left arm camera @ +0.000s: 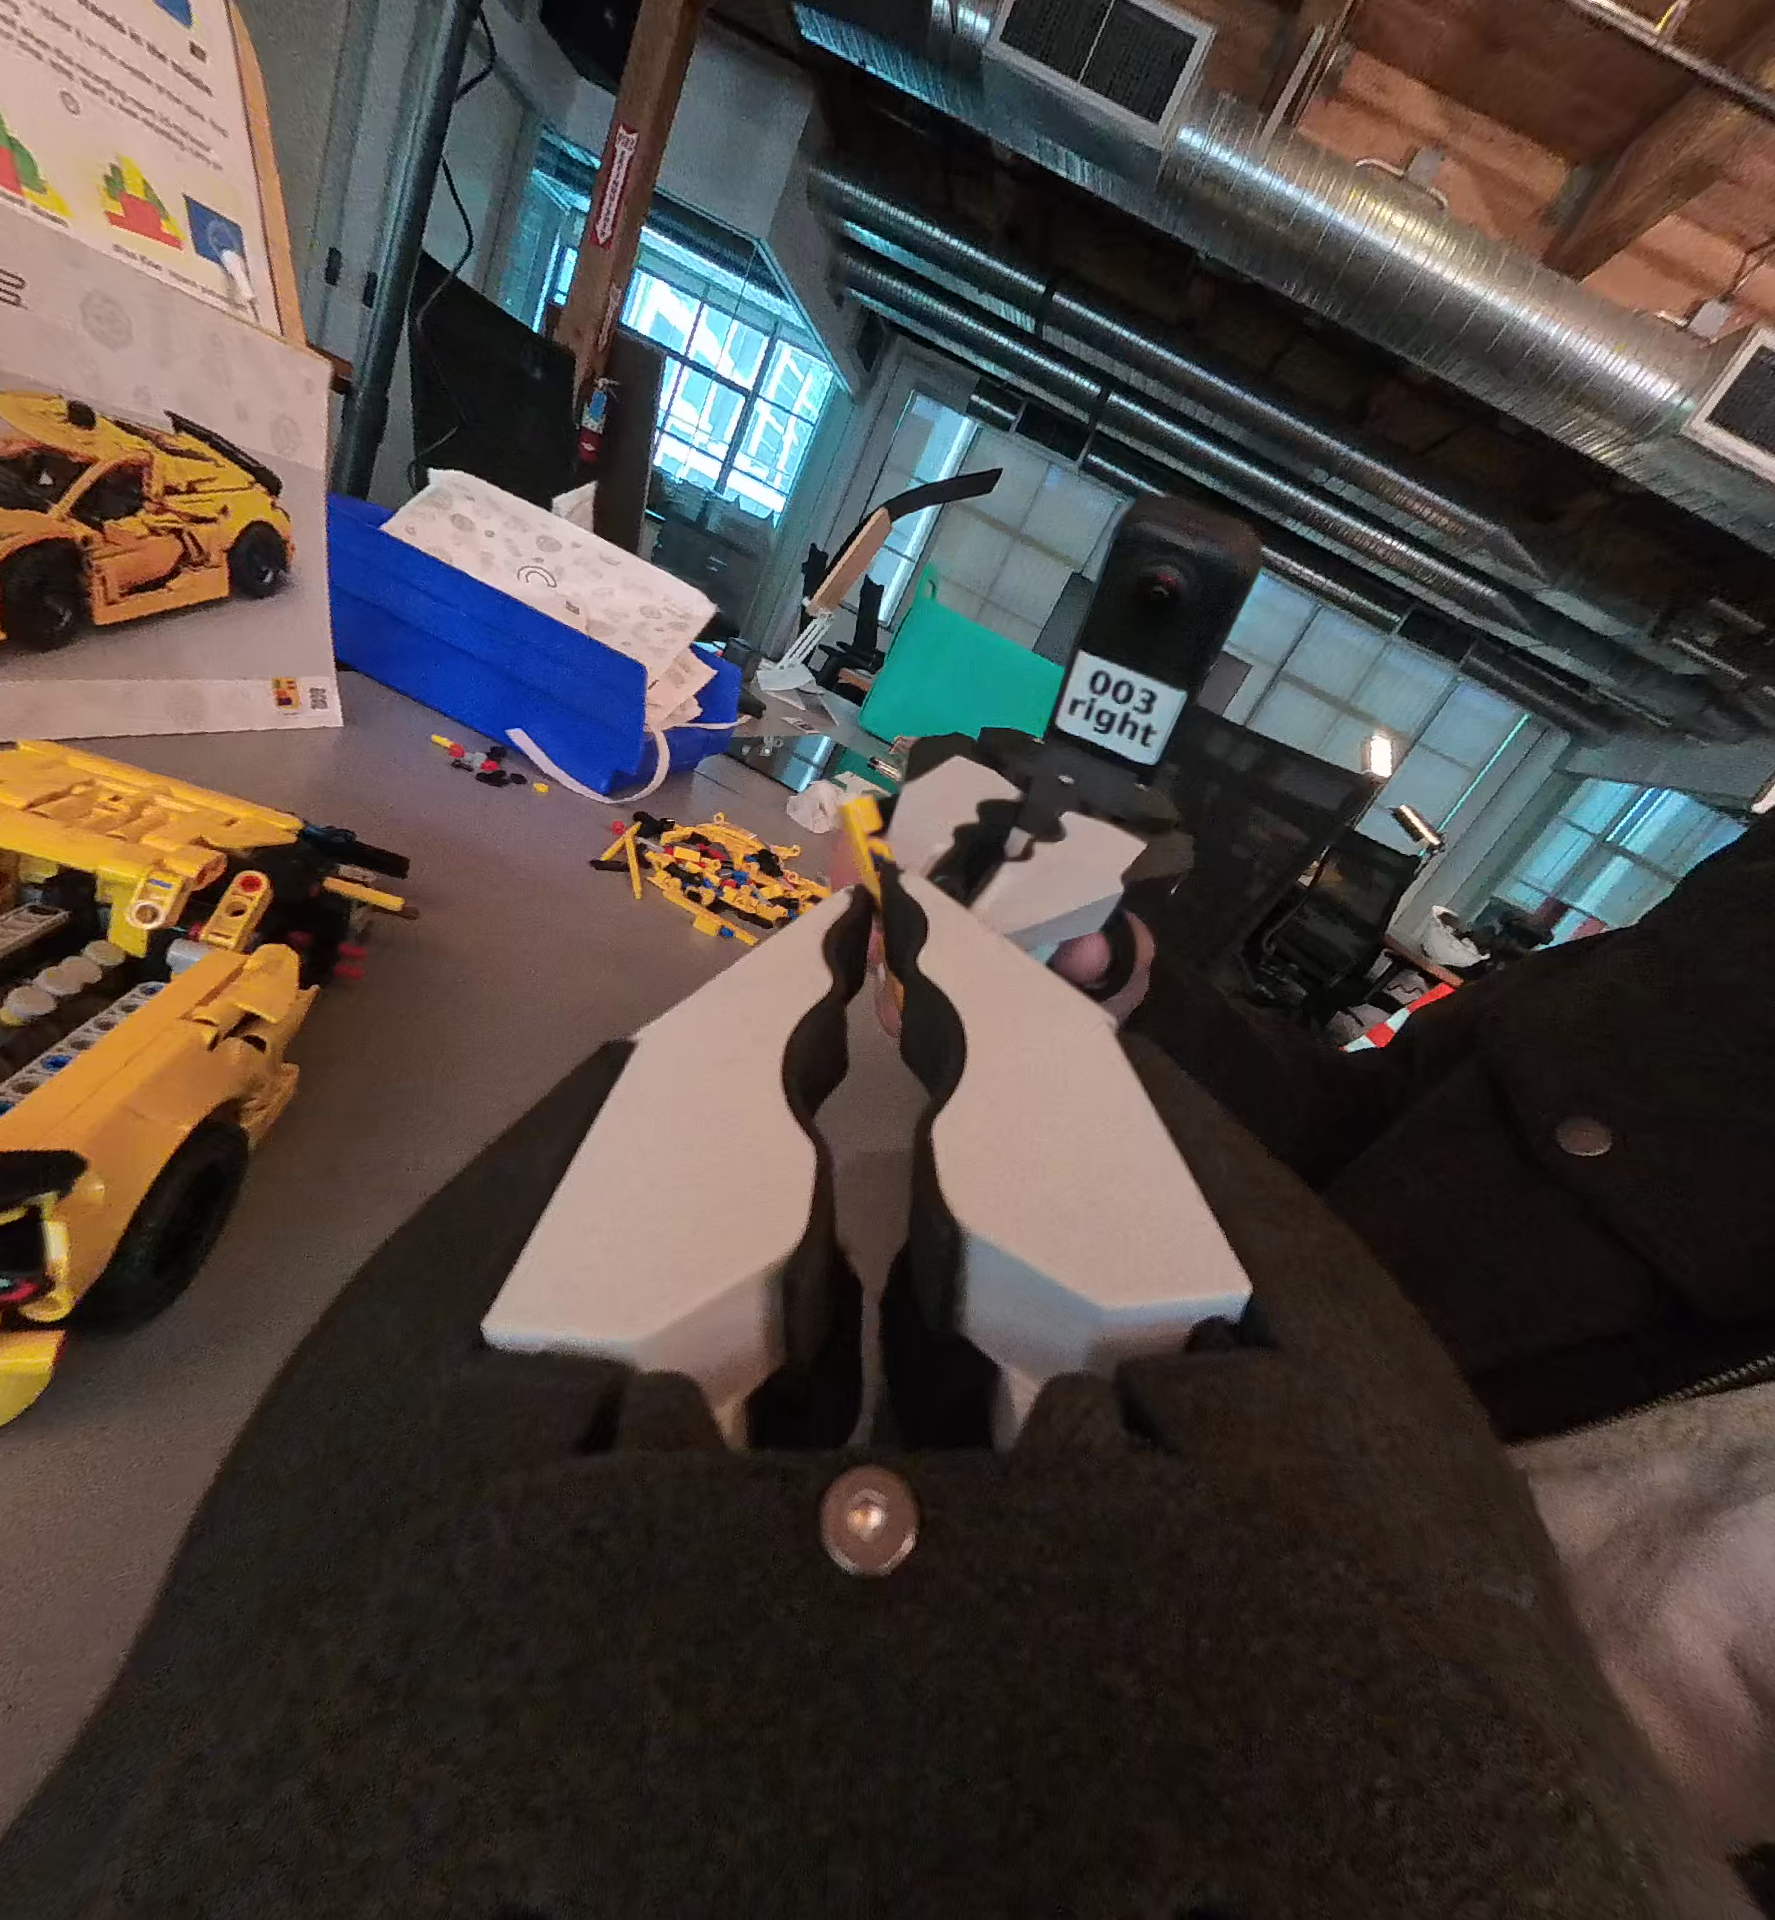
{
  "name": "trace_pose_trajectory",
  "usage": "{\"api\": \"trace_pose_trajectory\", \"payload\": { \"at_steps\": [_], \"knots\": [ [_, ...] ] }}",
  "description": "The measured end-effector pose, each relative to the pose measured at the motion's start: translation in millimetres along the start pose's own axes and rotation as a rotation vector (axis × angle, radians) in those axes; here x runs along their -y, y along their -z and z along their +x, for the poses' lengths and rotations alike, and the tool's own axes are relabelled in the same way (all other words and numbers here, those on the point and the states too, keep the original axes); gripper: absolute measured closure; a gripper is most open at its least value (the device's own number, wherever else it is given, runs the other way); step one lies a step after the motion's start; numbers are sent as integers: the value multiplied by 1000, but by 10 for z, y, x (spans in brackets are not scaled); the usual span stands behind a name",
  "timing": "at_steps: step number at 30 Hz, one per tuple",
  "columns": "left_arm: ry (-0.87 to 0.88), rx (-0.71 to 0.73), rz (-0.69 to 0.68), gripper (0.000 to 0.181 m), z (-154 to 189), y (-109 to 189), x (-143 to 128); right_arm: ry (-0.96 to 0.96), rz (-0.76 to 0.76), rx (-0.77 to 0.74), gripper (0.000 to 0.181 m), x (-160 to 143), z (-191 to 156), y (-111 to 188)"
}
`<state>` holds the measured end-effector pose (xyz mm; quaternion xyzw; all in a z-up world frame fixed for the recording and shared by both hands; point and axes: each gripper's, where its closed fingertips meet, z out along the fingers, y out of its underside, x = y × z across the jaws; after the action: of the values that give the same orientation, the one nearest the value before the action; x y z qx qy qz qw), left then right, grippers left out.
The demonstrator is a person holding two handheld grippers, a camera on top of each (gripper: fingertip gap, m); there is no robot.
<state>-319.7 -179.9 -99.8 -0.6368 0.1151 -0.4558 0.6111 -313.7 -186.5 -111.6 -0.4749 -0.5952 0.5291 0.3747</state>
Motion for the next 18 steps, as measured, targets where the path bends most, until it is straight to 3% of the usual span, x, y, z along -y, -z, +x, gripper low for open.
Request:
{"api": "trace_pose_trajectory", "payload": {
  "at_steps": [4,7,9,11,18],
  "knots": [
    [86,-15,-4,179,-42,-27,-38,-13,3,-9,176,-12,57,36],
    [195,-130,-45,157,85,-68,-108,-57,87,12,176,75,83,100],
    [182,-115,-76,158,75,-103,-171,-39,72,36,176,49,34,94],
    [148,-127,-66,172,119,-92,-151,-18,71,27,176,43,23,81],
    [52,-54,-36,175,61,-106,-108,-96,66,51,176,29,70,85]
  ]
}}
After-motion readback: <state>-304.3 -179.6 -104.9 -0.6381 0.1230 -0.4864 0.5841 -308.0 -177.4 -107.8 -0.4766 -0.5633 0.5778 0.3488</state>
